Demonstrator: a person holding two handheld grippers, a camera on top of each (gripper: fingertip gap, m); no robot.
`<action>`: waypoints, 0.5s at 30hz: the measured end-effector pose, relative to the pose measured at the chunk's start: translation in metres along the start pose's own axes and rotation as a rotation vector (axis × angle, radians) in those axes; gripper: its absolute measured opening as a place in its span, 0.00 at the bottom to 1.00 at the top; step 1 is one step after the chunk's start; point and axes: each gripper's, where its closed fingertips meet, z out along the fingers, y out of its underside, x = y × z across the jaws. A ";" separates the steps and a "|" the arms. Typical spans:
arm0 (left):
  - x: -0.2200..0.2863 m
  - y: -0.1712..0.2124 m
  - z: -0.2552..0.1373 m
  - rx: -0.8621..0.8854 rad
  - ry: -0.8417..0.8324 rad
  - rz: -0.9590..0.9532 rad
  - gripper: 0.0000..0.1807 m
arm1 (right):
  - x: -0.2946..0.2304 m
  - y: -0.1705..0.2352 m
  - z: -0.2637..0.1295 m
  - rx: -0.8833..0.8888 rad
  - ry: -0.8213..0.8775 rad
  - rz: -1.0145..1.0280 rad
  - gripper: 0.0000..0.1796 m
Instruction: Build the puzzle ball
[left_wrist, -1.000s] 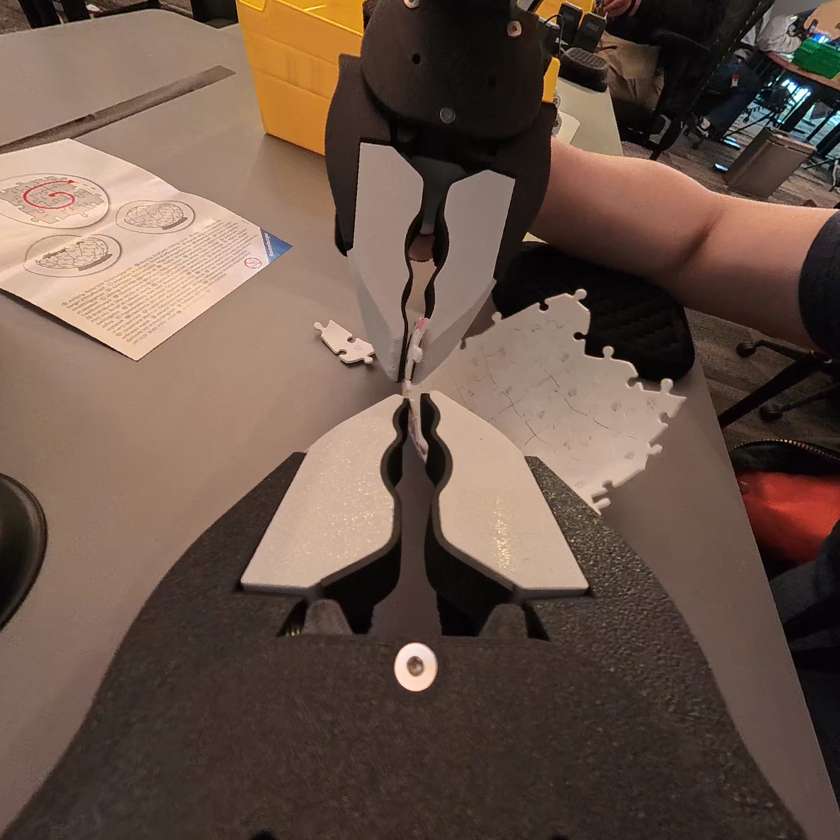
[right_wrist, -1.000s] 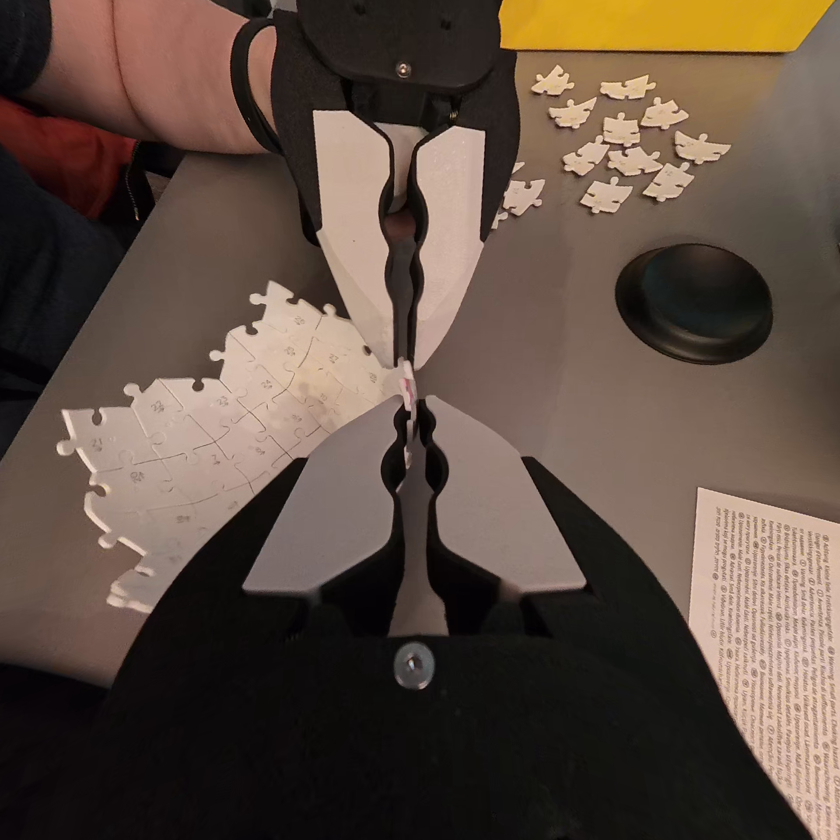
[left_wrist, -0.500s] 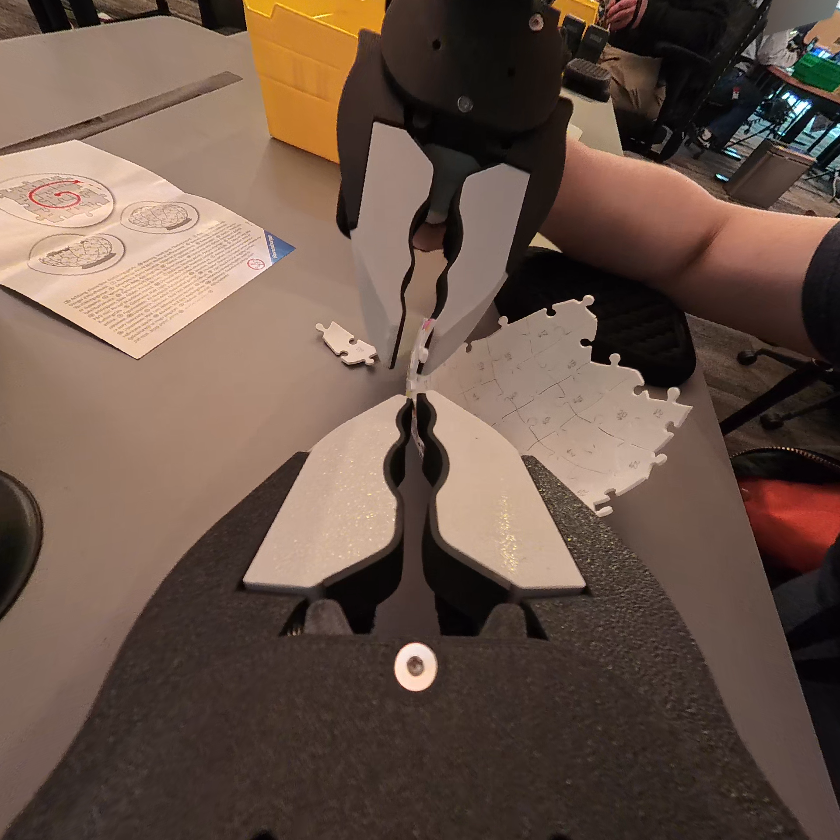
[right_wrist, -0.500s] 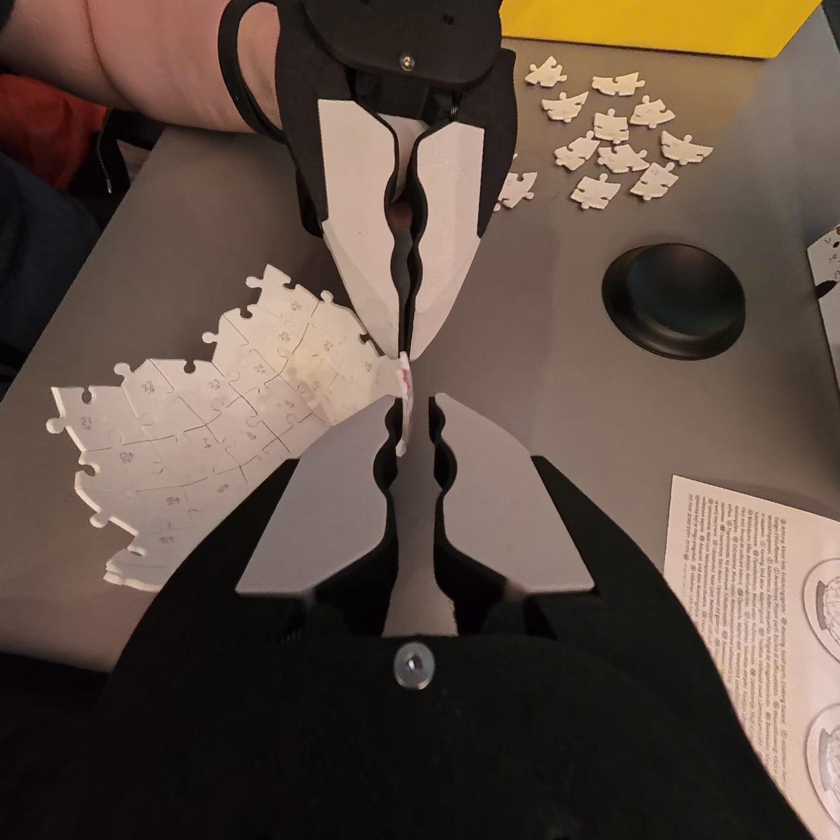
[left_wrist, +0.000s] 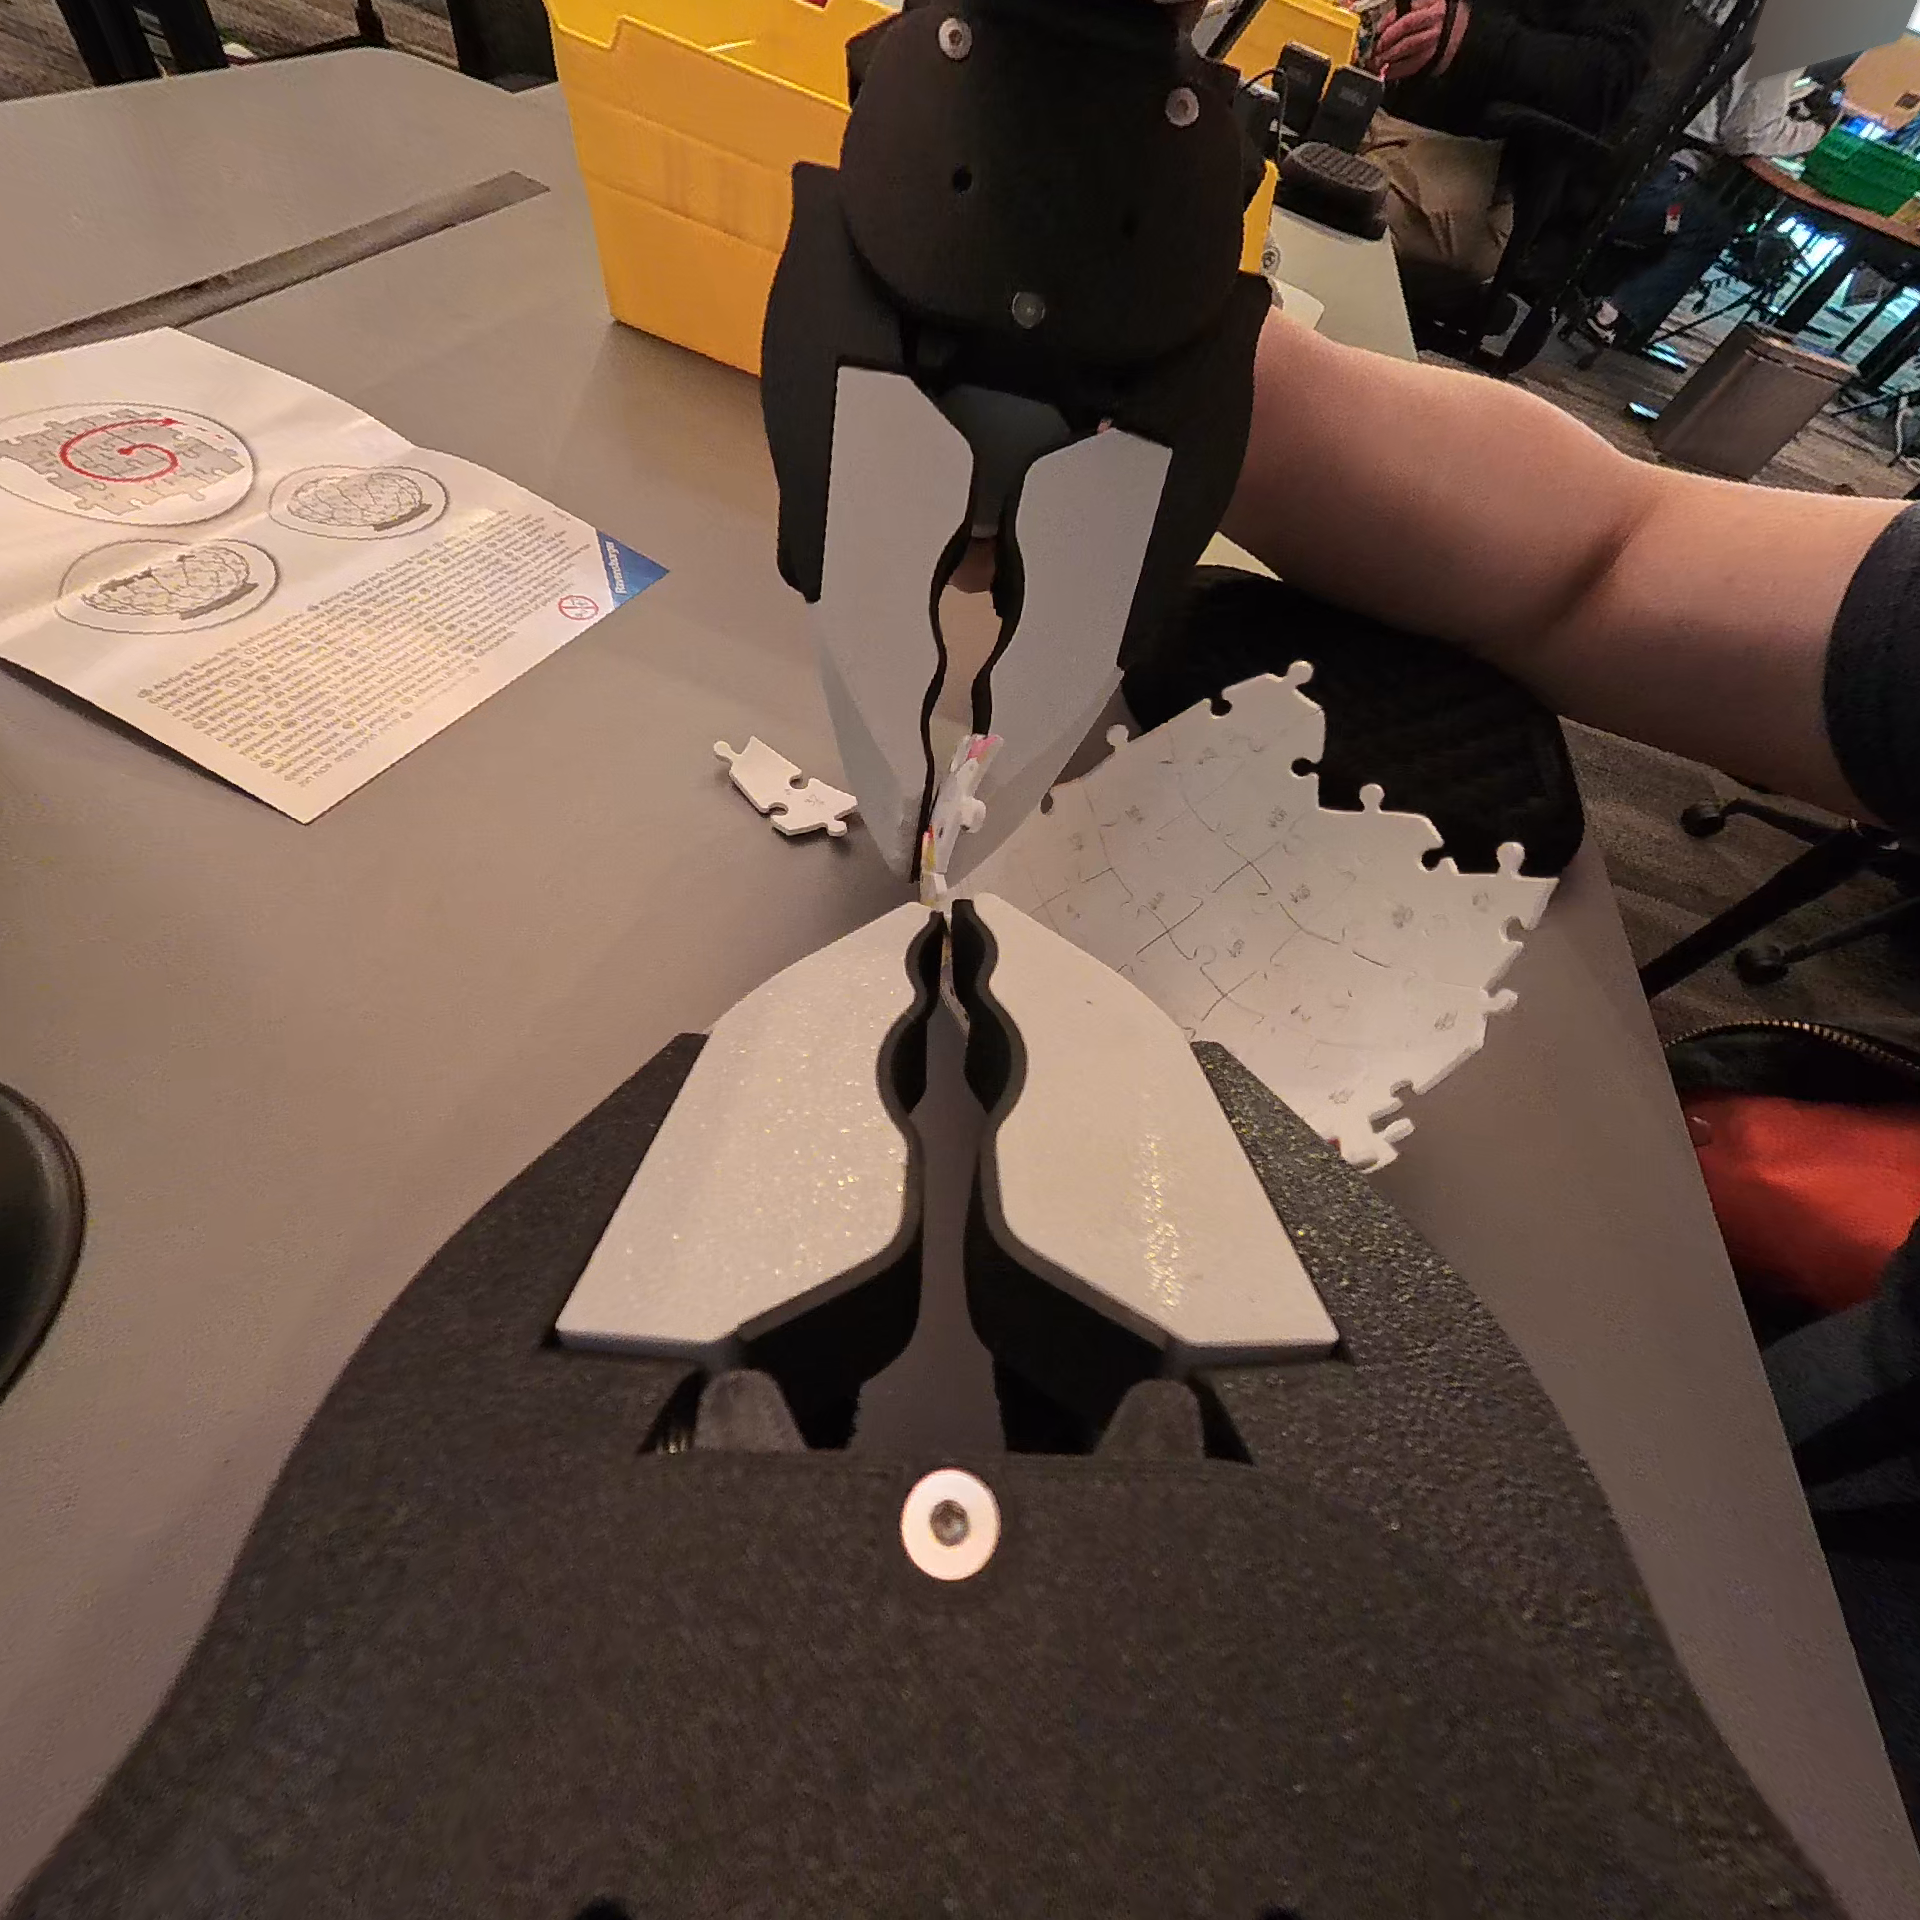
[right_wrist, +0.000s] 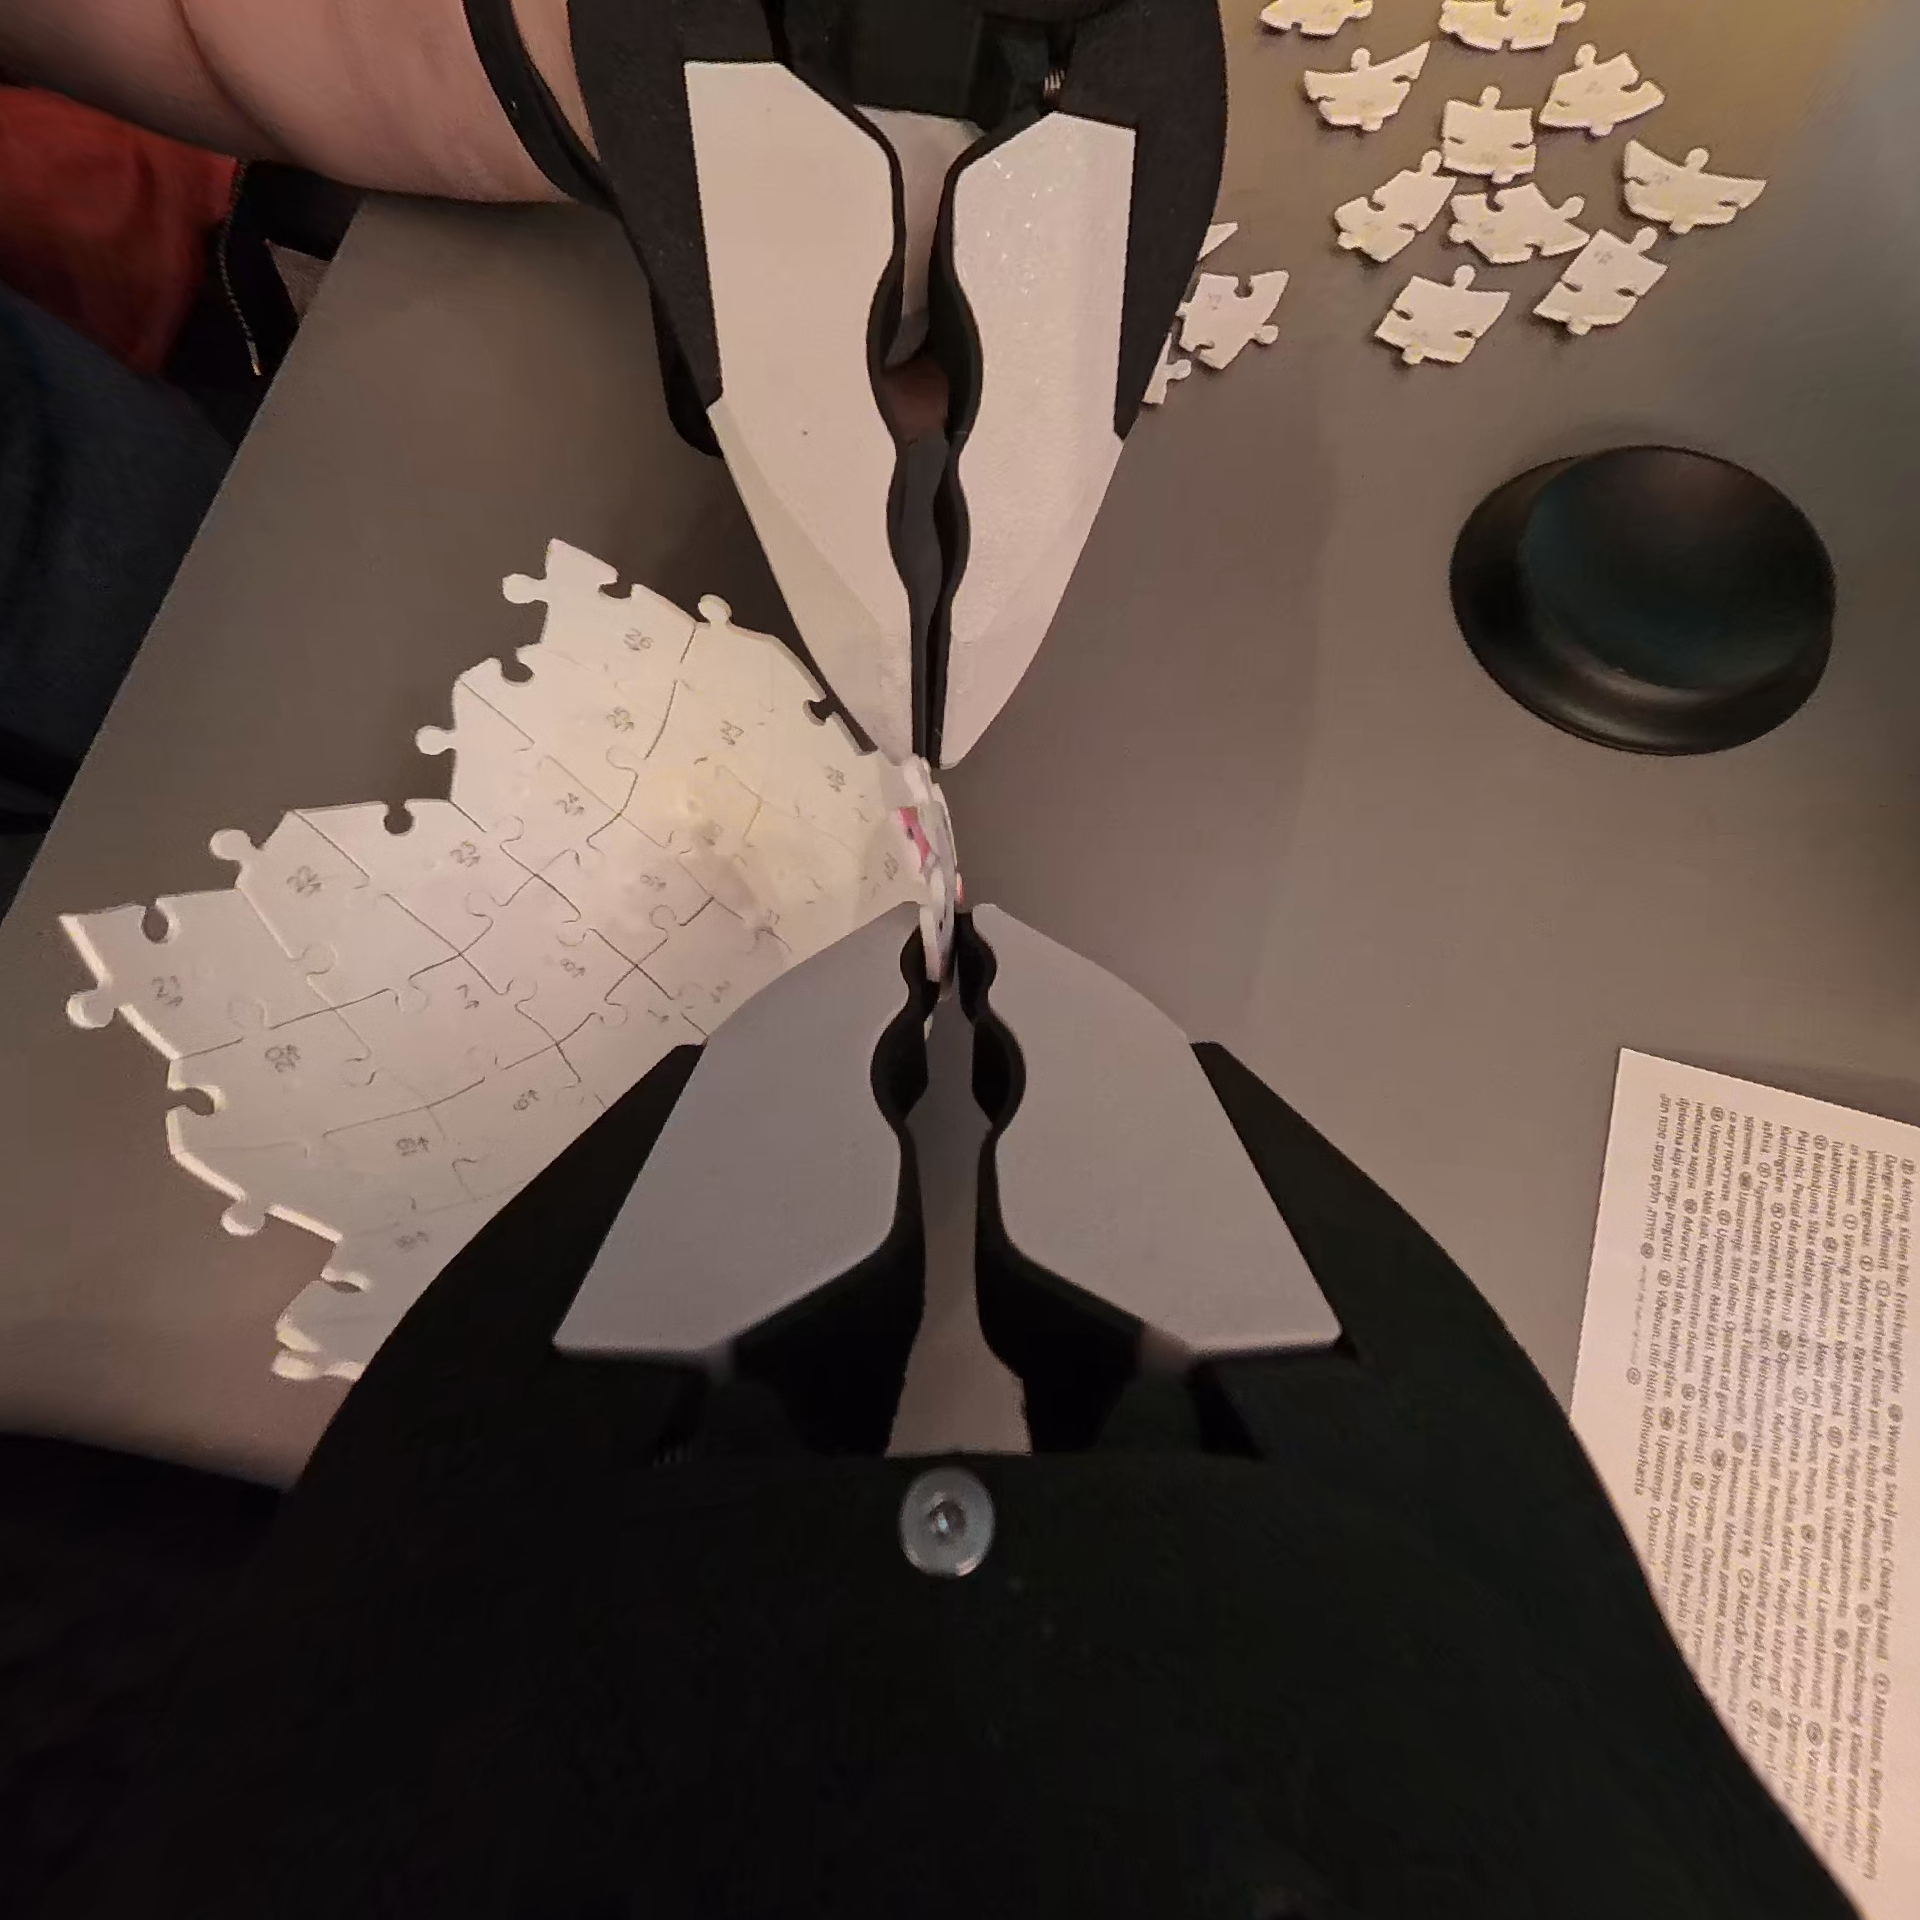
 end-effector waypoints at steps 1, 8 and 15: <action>0.000 0.000 0.000 0.000 -0.001 -0.001 0.01 | 0.000 0.000 0.000 0.000 -0.002 0.009 0.02; 0.000 0.001 -0.001 0.004 -0.004 -0.003 0.01 | 0.001 -0.011 -0.012 0.067 0.006 0.006 0.08; 0.001 -0.001 0.001 0.011 0.000 -0.002 0.00 | 0.002 -0.007 -0.010 0.040 0.014 0.001 0.07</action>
